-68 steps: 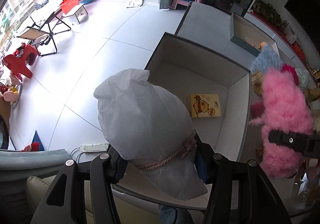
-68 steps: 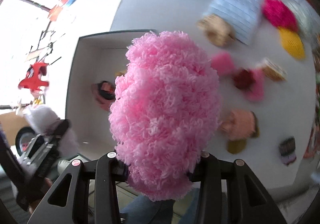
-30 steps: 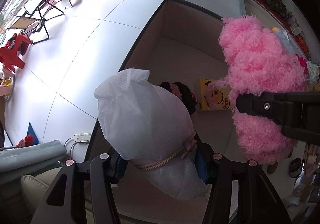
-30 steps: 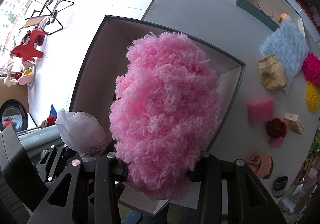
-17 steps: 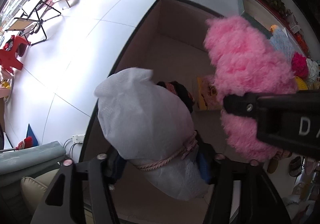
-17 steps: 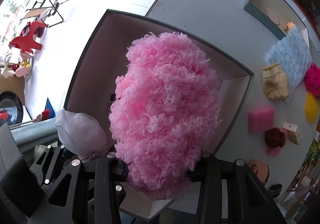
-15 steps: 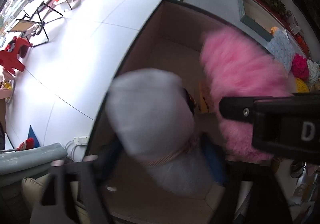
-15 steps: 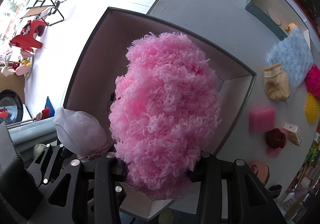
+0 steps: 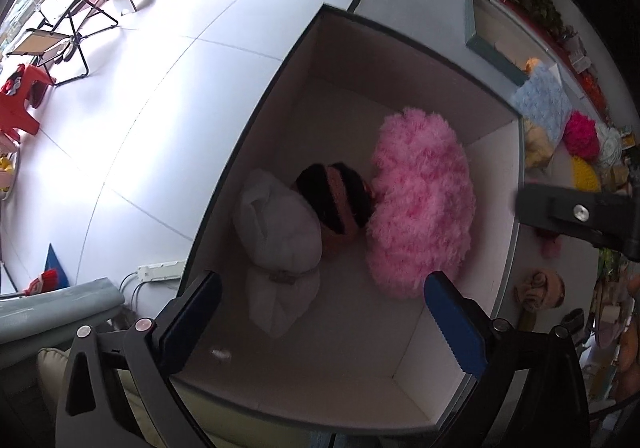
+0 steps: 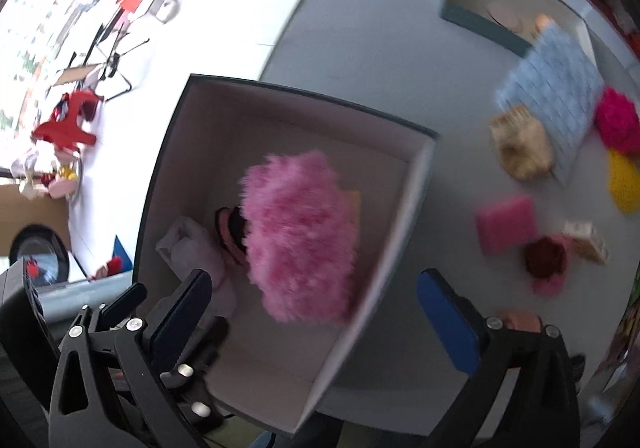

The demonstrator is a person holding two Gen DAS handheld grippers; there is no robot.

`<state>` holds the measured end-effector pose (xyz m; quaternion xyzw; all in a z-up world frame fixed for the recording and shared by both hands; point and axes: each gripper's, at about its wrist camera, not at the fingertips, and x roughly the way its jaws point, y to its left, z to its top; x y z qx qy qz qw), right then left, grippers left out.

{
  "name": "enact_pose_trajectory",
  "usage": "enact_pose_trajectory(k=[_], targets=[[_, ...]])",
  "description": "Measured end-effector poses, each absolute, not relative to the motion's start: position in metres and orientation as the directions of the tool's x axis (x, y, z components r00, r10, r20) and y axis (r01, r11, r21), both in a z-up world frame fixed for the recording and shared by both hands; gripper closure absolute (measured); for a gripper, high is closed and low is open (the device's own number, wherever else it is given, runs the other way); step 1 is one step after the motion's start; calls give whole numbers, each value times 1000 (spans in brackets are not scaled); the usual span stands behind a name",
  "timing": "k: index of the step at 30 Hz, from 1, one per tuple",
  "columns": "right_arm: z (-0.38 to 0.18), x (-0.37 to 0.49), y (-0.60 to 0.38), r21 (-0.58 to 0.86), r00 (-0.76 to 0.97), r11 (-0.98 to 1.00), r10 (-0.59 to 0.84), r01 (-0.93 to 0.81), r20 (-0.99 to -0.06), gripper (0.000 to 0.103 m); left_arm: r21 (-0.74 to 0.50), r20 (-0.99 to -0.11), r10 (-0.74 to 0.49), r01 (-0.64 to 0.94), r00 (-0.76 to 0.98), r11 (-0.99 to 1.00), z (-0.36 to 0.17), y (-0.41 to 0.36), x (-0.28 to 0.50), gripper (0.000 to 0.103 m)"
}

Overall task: Organize soft objects
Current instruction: 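Reach the left tool to the pink knit glove while the right reaches the yellow snack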

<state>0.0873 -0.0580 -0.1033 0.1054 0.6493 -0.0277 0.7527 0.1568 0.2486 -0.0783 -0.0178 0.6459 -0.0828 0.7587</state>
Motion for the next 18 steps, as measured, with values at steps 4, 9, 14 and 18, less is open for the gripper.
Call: enact_pose_trajectory(k=[4, 9, 14, 18], targets=[[-113, 59, -90, 139, 133, 949, 105, 283, -986, 0, -80, -986, -97, 126, 138, 989, -77, 243, 151, 1], [-132, 10, -132, 146, 88, 904, 121, 402, -989, 0, -151, -981, -160, 85, 112, 985, -73, 249, 145, 1], [-153, -43, -167, 162, 66, 831, 150, 532, -986, 0, -196, -975, -198, 31, 102, 980, -68, 257, 139, 1], [-173, -82, -192, 185, 46, 741, 204, 645, -978, 0, -164, -983, -165, 18, 82, 986, -69, 256, 136, 1]])
